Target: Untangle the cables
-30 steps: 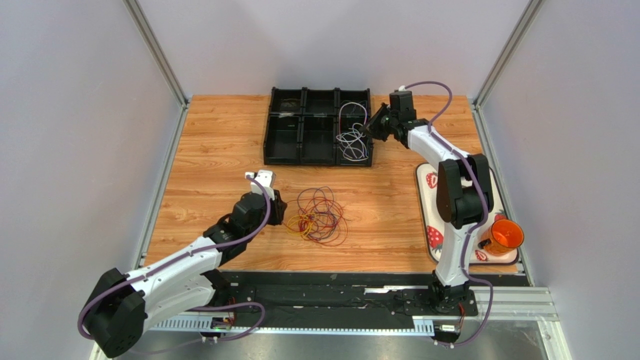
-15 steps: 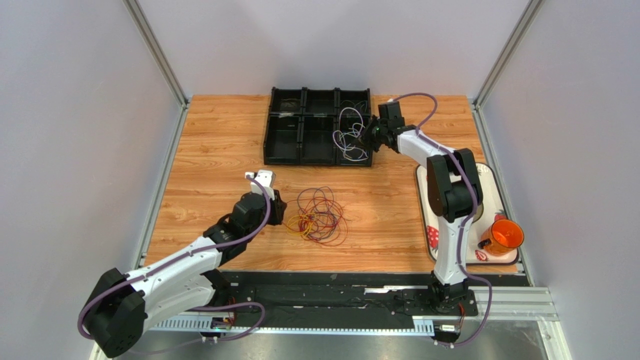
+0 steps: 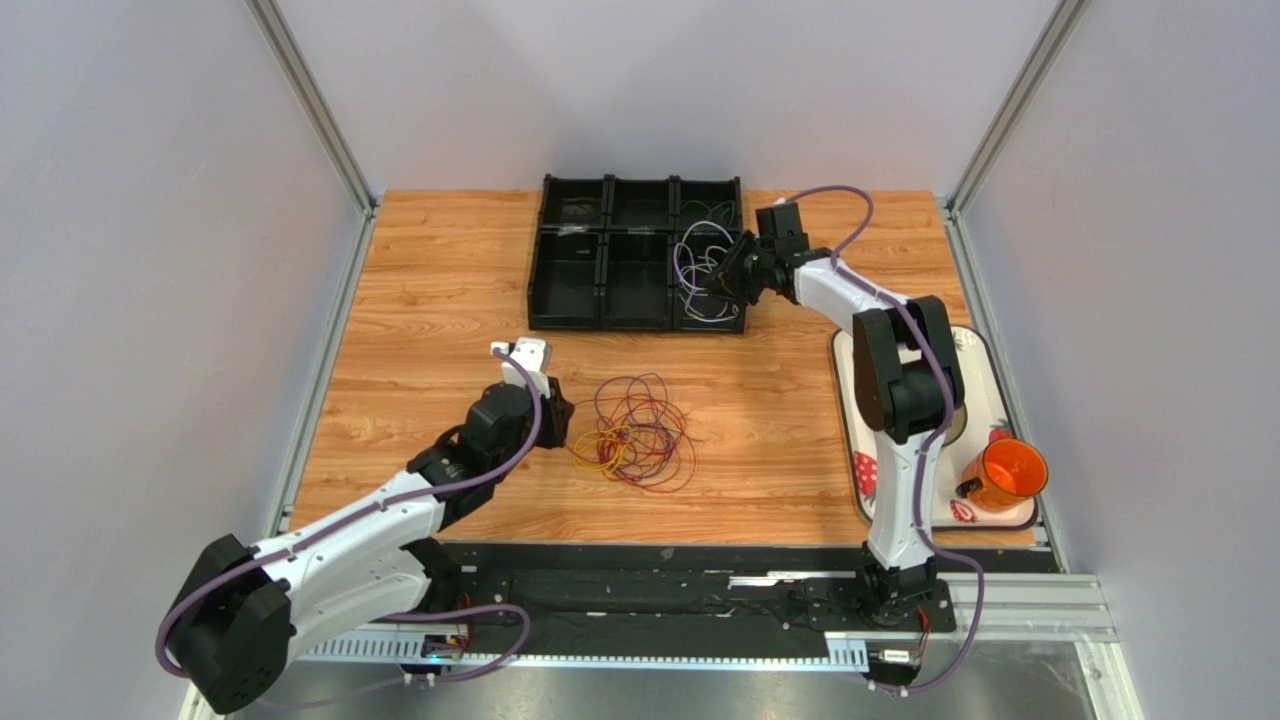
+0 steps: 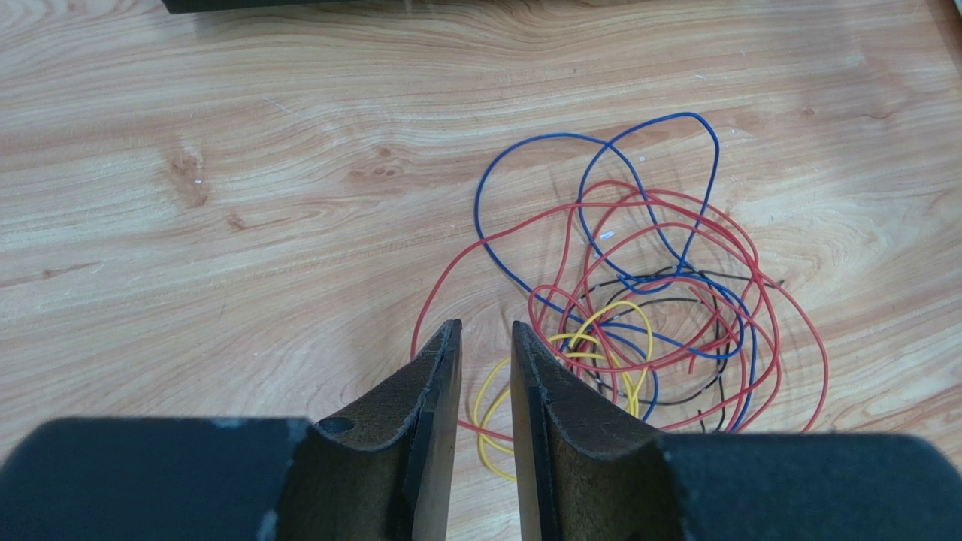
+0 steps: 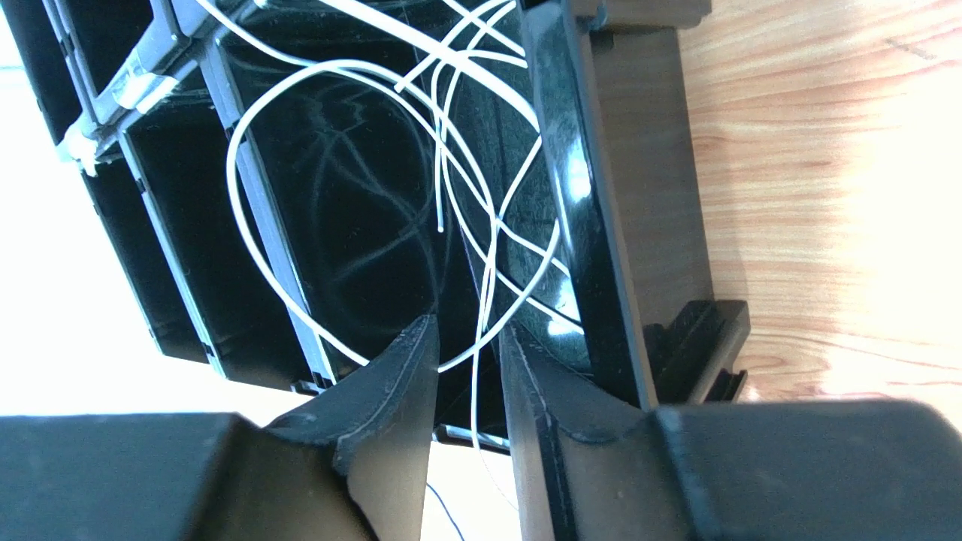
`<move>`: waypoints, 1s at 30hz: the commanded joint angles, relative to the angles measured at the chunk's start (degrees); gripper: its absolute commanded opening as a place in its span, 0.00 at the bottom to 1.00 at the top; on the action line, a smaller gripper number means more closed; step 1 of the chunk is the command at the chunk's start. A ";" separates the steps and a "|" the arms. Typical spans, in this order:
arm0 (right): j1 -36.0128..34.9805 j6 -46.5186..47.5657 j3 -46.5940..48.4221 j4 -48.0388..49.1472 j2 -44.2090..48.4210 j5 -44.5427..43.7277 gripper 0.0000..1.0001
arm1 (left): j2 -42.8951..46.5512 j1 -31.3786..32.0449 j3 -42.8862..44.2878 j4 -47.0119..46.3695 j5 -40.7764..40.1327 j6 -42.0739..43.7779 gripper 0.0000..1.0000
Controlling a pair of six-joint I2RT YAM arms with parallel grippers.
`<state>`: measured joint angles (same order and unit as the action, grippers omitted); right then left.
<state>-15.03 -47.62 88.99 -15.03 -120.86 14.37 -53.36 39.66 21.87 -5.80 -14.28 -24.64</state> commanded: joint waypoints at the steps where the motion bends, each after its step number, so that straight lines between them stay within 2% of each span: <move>1: 0.52 1.38 0.66 -4.57 2.12 -3.12 0.35 | -0.16 0.15 2.13 -1.40 -0.66 -0.84 0.31; 18: 0.52 3.41 -3.12 -6.86 8.00 -0.93 0.37 | -0.16 0.07 2.21 -1.32 -0.75 -0.93 0.30; 22: -0.44 4.63 -4.35 -6.07 12.91 -3.11 0.28 | -0.16 0.07 2.21 -1.32 -0.75 -0.93 0.30; 27: -0.53 7.88 0.73 -4.92 13.90 -6.37 0.00 | -0.51 0.07 2.39 -1.32 -0.75 -1.02 0.30; 30: -0.62 9.38 7.22 -6.15 9.78 -6.81 0.00 | -0.60 0.16 2.48 -1.14 -0.75 -0.93 0.30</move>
<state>-15.31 -41.56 87.90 -22.15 -109.78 9.89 -53.82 39.68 21.93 -5.78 -14.48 -24.82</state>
